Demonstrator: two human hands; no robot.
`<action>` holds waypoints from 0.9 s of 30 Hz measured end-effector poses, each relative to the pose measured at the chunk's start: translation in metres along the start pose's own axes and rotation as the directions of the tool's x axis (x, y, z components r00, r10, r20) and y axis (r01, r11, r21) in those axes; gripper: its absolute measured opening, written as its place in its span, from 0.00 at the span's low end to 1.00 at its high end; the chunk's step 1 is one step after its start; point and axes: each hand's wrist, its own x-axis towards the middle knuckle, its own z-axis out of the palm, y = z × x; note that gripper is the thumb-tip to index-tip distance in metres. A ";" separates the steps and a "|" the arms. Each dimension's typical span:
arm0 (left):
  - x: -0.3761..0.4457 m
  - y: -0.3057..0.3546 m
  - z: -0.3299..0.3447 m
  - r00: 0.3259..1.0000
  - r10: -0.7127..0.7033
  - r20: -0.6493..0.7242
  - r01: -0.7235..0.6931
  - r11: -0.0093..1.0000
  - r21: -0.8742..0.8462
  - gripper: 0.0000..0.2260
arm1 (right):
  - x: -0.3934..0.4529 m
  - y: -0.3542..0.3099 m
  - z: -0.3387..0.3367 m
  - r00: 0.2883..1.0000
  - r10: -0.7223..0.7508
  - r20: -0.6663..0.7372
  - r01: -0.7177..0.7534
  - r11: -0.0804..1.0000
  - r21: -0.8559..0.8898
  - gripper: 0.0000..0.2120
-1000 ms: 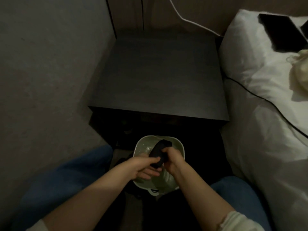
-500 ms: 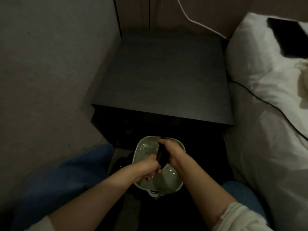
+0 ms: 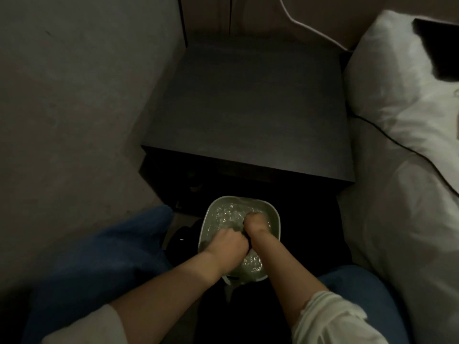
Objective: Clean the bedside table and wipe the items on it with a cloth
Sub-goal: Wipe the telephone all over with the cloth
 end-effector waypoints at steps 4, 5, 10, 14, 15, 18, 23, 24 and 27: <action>0.000 -0.003 0.004 0.997 -0.002 -0.082 0.000 1.000 -0.021 0.10 | 0.000 0.000 -0.003 0.993 0.107 0.053 -0.117 0.954 0.275 0.15; 0.000 -0.005 0.006 0.993 -0.045 -0.105 0.036 0.996 -0.081 0.10 | -0.004 -0.001 -0.006 0.987 0.132 0.095 -0.157 0.923 0.351 0.16; 0.002 -0.027 0.000 0.947 -0.250 0.202 0.316 0.608 -0.728 0.15 | -0.011 -0.003 -0.036 0.959 0.079 0.274 -0.190 0.894 0.406 0.10; 0.002 -0.041 -0.017 0.869 -0.107 0.484 0.483 -0.031 -0.875 0.17 | -0.013 0.000 -0.065 0.921 -0.204 0.331 0.097 0.945 0.312 0.20; 0.001 -0.046 -0.019 0.857 -0.043 0.514 0.505 -0.132 -0.853 0.18 | -0.015 -0.001 -0.069 0.900 -0.266 0.345 0.190 0.953 0.237 0.26; 0.000 -0.055 -0.021 0.840 0.153 0.520 0.538 -0.354 -0.765 0.18 | -0.023 -0.002 -0.076 0.818 -0.446 0.363 0.493 0.869 -0.042 0.40; -0.004 -0.059 -0.023 0.859 0.284 0.427 0.511 -0.413 -0.754 0.10 | -0.035 -0.001 -0.080 0.573 -0.654 0.494 0.751 0.177 -0.636 0.42; -0.005 -0.060 -0.024 0.867 0.289 0.407 0.495 -0.397 -0.773 0.11 | -0.037 0.000 -0.080 0.534 -0.673 0.511 0.717 0.040 -0.696 0.37; -0.007 -0.061 -0.024 0.870 0.347 0.350 0.472 -0.382 -0.794 0.15 | -0.042 -0.003 -0.075 0.457 -0.729 0.509 0.631 -0.138 -0.764 0.20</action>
